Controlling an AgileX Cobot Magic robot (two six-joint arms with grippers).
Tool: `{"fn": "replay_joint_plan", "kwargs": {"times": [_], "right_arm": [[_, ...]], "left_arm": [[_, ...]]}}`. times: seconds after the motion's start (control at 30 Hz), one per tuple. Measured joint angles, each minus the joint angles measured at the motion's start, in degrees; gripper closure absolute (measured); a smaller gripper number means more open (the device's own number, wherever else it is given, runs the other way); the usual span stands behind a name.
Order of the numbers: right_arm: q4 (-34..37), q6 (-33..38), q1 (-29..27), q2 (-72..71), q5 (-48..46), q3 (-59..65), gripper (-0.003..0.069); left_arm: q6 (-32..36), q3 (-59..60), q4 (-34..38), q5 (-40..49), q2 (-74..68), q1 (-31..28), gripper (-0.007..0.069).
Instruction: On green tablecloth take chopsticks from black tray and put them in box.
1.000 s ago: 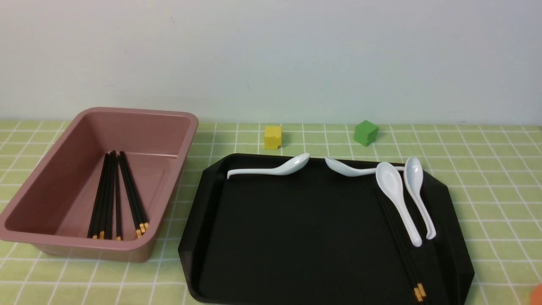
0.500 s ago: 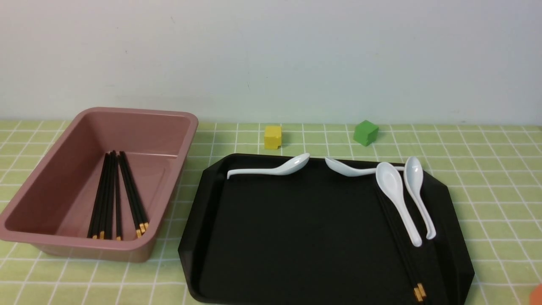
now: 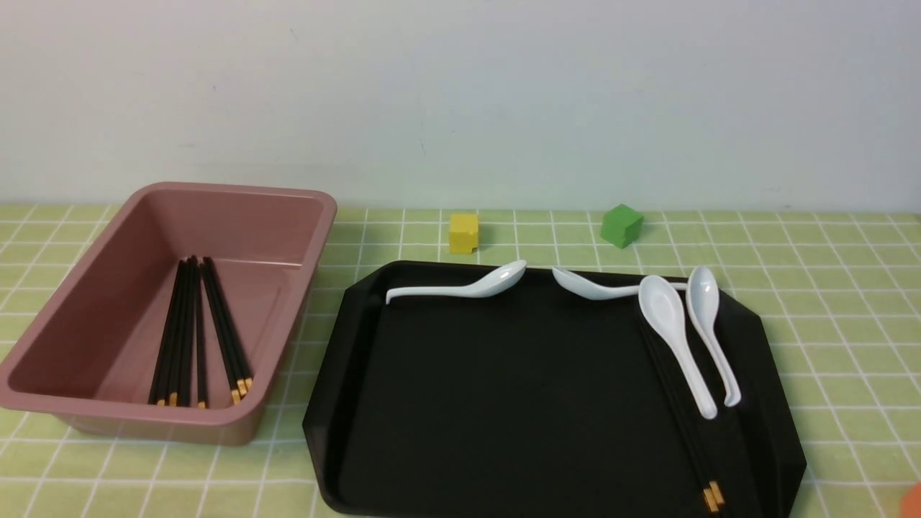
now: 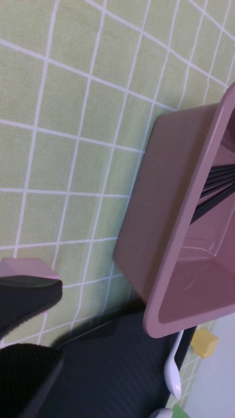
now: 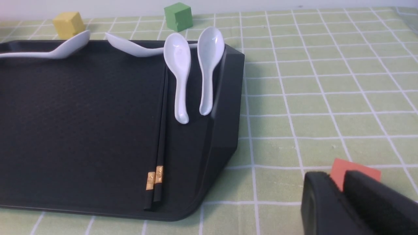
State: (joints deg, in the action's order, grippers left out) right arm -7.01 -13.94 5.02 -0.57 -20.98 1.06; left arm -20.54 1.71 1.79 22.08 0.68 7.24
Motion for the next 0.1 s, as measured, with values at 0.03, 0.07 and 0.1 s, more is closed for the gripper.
{"fn": "replay_joint_plan", "kwargs": {"times": [0.03, 0.07, 0.1], "right_arm": [[0.0, 0.0, 0.0, 0.0, 0.0, 0.0, 0.0535], [0.0, -0.02, 0.0, 0.0, 0.0, 0.0, 0.0534], [0.0, -0.02, 0.0, 0.0, 0.0, 0.0, 0.0533]], "left_arm": [[0.0, 0.0, 0.0, 0.0, 0.0, 0.0, 0.0386], [0.0, 0.0, 0.0, 0.0, 0.0, 0.0, 0.0386], [0.0, 0.0, 0.0, 0.0, 0.0, 0.0, 0.0386]]}}
